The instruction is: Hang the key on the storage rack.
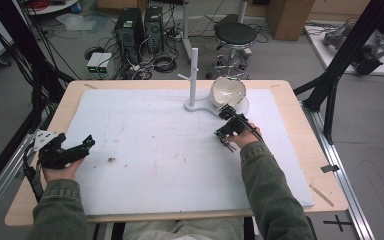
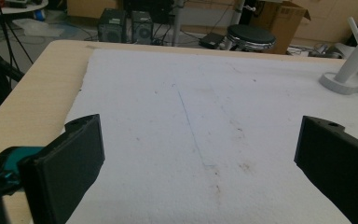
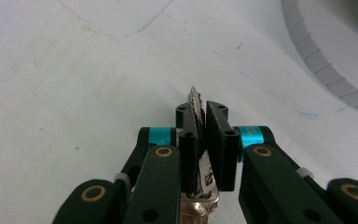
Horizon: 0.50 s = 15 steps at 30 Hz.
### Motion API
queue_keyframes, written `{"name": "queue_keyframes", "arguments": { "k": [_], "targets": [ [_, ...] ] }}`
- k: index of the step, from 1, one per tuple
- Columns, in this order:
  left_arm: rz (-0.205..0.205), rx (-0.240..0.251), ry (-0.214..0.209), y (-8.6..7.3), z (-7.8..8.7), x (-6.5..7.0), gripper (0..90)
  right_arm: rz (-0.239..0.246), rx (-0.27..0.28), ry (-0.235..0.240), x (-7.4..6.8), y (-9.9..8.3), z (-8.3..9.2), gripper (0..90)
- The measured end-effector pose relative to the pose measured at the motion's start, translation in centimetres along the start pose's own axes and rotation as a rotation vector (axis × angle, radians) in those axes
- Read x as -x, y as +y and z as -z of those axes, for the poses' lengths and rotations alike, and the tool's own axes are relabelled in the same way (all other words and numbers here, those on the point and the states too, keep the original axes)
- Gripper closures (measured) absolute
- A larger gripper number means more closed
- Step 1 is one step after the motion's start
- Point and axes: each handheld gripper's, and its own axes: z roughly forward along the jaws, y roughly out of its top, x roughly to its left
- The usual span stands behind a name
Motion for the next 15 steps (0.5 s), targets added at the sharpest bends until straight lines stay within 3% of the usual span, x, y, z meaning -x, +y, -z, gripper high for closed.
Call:
{"name": "queue_keyframes", "arguments": {
  "k": [6,7,15],
  "targets": [
    [-0.002,-0.002,0.0,0.0,0.0,0.0,1.9,-0.007,0.039,0.017,0.0,-0.2,0.9,83.3],
    [-0.002,-0.002,0.0,0.0,0.0,0.0,1.9,-0.013,0.042,0.017,0.0,-0.2,1.1,89.6],
    [0.0,-0.001,0.001,0.0,0.0,0.0,1.9,-0.034,0.106,0.036,0.3,-0.6,2.1,88.9]
  ]
}}
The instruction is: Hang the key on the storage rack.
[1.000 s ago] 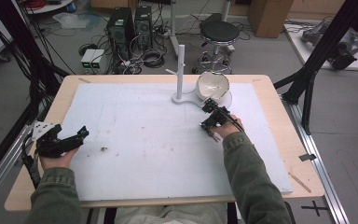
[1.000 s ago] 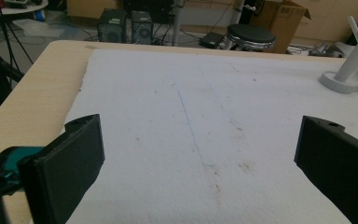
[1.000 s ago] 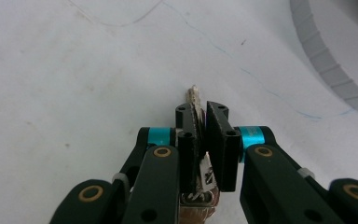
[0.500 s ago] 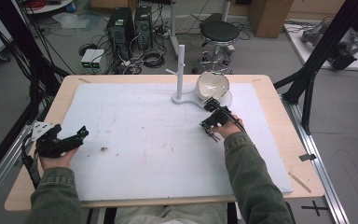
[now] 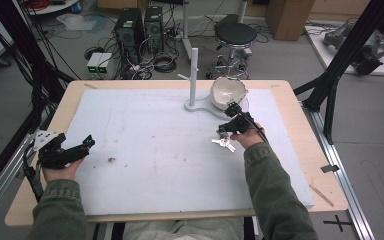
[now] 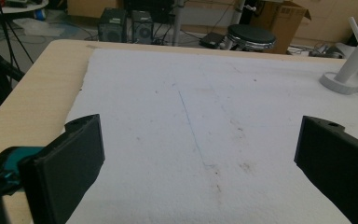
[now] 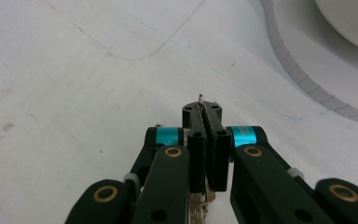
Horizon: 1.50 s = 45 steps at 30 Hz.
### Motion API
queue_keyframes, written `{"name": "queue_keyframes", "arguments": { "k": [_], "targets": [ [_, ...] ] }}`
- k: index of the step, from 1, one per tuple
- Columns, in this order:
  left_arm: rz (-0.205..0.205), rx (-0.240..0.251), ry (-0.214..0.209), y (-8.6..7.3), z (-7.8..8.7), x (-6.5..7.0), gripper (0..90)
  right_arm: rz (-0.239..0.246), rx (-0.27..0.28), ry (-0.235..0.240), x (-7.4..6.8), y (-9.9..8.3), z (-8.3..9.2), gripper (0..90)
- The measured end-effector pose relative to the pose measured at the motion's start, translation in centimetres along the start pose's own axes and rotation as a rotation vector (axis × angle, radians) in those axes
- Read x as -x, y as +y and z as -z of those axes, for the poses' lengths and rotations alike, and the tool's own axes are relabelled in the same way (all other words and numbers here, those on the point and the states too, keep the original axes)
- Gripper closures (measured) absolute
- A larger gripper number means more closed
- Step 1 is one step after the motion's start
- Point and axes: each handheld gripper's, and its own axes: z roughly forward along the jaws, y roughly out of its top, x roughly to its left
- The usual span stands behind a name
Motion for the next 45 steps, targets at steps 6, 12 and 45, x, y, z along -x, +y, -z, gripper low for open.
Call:
{"name": "queue_keyframes", "arguments": {
  "k": [6,12,45],
  "targets": [
    [0.0,0.0,0.0,0.0,0.0,0.0,1.9,-0.006,0.055,0.032,-0.1,-0.1,1.2,88.9],
    [0.0,0.0,0.0,0.0,0.0,0.0,1.9,-0.013,0.089,0.053,-0.3,-0.2,2.3,88.9],
    [0.001,0.0,-0.002,0.0,0.0,-0.1,1.9,0.006,0.292,0.145,-2.4,3.0,7.4,88.8]
  ]
}}
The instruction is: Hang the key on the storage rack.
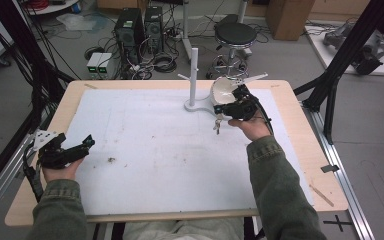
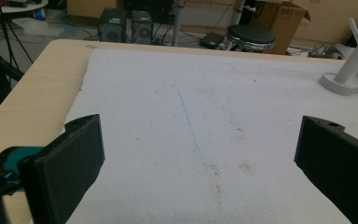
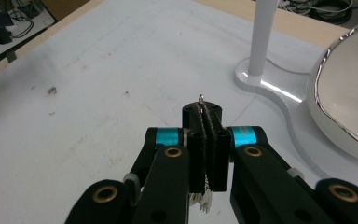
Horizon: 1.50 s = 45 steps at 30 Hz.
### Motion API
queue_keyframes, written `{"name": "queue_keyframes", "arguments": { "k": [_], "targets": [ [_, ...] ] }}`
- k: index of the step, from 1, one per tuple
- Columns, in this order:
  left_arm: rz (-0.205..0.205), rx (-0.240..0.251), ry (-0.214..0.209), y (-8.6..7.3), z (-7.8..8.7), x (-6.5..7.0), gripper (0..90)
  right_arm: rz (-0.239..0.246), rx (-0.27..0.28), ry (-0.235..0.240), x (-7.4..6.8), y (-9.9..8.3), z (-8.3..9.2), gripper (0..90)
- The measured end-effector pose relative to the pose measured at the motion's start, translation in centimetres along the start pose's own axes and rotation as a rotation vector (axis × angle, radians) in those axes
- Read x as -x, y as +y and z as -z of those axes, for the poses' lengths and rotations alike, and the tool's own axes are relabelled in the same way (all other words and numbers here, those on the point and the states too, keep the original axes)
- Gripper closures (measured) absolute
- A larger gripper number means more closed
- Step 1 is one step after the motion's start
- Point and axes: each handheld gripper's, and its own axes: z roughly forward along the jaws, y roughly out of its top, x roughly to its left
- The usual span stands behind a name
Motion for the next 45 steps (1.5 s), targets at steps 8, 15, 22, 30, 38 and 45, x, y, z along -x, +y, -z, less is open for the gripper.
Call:
{"name": "queue_keyframes", "arguments": {
  "k": [8,15,22,30,38,45],
  "targets": [
    [0.001,0.002,-0.001,0.0,0.0,0.0,1.9,0.023,0.033,0.011,-1.0,2.0,0.4,88.8],
    [0.004,0.003,-0.004,0.0,0.0,-0.1,1.9,0.045,0.034,0.015,-1.6,3.4,0.8,88.8],
    [0.005,0.001,-0.007,0.0,-0.1,0.0,1.9,0.066,0.048,0.003,-2.2,5.0,1.5,88.8],
    [0.006,0.003,-0.01,0.0,-0.1,0.0,1.9,0.046,0.061,0.0,-2.2,6.7,1.6,88.8],
    [0.002,0.004,-0.014,0.0,-0.1,-0.1,1.9,0.052,0.069,-0.015,-2.6,8.5,1.4,88.8],
    [0.004,0.005,-0.016,0.0,-0.2,0.0,1.9,0.045,0.073,-0.031,-2.4,9.9,1.1,88.8]
  ]
}}
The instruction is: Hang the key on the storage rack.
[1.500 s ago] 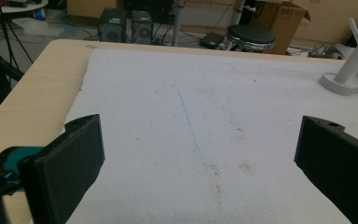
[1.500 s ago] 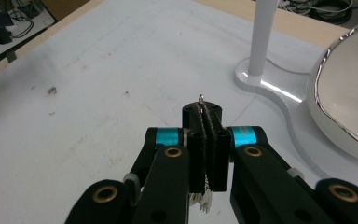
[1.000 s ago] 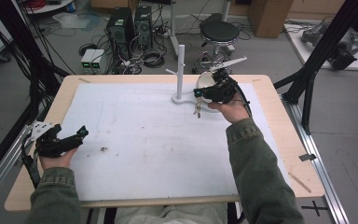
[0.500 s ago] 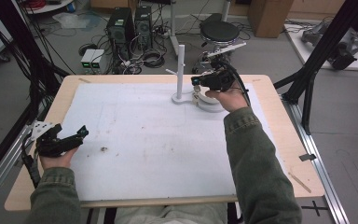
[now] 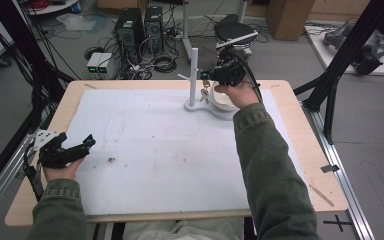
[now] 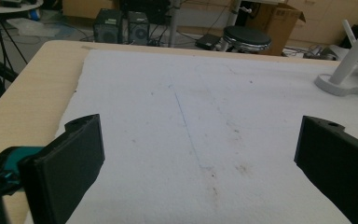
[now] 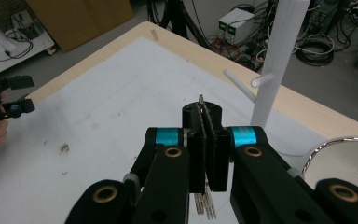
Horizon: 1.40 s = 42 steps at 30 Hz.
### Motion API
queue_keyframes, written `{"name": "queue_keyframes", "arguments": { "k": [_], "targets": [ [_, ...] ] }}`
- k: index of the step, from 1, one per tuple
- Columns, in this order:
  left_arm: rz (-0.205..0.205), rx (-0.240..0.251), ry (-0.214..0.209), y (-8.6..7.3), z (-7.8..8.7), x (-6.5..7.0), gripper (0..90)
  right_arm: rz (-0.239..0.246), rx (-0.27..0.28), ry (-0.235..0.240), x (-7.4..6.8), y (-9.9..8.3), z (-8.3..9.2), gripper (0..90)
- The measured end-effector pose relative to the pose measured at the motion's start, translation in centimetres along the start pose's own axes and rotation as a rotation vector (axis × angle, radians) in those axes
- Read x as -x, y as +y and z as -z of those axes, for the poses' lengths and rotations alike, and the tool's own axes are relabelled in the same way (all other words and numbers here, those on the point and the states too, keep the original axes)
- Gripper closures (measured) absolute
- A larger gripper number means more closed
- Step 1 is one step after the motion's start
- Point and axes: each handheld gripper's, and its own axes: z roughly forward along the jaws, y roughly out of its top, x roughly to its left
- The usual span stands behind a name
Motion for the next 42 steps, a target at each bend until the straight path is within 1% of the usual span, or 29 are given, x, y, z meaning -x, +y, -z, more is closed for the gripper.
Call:
{"name": "queue_keyframes", "arguments": {
  "k": [3,6,8,13,15,18,24,25,27,28,29,30,34,37,40,42],
  "targets": [
    [0.001,-0.001,0.0,0.0,0.0,0.0,1.9,-0.012,0.015,0.006,0.2,0.3,-0.1,88.8],
    [0.0,-0.002,0.002,0.0,0.0,0.0,1.9,-0.01,0.015,-0.006,0.3,0.7,-0.1,88.7],
    [0.001,-0.005,0.001,0.0,-0.1,0.0,1.9,-0.004,0.024,-0.005,0.4,1.0,-0.2,88.8],
    [0.001,-0.004,-0.003,0.0,-0.1,0.0,2.0,-0.007,0.036,-0.009,0.6,1.6,-0.4,88.8],
    [-0.001,-0.006,-0.005,0.0,-0.2,0.0,1.9,-0.022,0.049,0.01,1.0,1.7,-0.6,88.7],
    [-0.002,-0.008,-0.009,0.0,-0.3,0.1,2.0,-0.033,0.066,0.015,1.6,1.7,-1.1,88.8],
    [0.007,-0.01,-0.013,0.0,-0.4,-0.1,1.9,-0.069,0.089,0.002,3.1,1.9,-2.2,88.7],
    [0.009,-0.01,-0.014,0.0,-0.4,-0.1,1.9,-0.074,0.091,0.007,3.3,1.9,-2.4,88.7],
    [0.009,-0.01,-0.017,0.0,-0.4,-0.1,1.9,-0.08,0.088,-0.007,3.7,1.9,-2.9,88.7],
    [0.01,-0.009,-0.017,0.0,-0.4,-0.1,1.9,-0.092,0.089,-0.011,3.9,1.9,-3.1,88.8],
    [0.009,-0.01,-0.018,0.0,-0.4,-0.1,1.9,-0.091,0.094,-0.01,4.0,1.9,-3.3,88.8],
    [0.013,-0.009,-0.018,0.0,-0.5,-0.1,1.9,-0.096,0.099,-0.016,4.1,1.9,-3.4,88.7],
    [0.015,-0.009,-0.02,0.0,-0.5,-0.1,1.9,-0.099,0.124,-0.014,4.3,1.9,-3.7,88.7],
    [0.011,-0.01,-0.025,0.0,-0.5,-0.1,1.9,-0.086,0.148,-0.019,4.4,2.0,-3.7,88.6],
    [0.013,-0.006,-0.028,0.0,-0.6,0.0,1.9,-0.098,0.17,-0.011,4.4,2.2,-3.8,88.6],
    [0.014,-0.012,-0.028,0.0,-0.6,0.0,1.9,-0.087,0.174,-0.029,4.2,2.3,-4.0,88.6]
  ]
}}
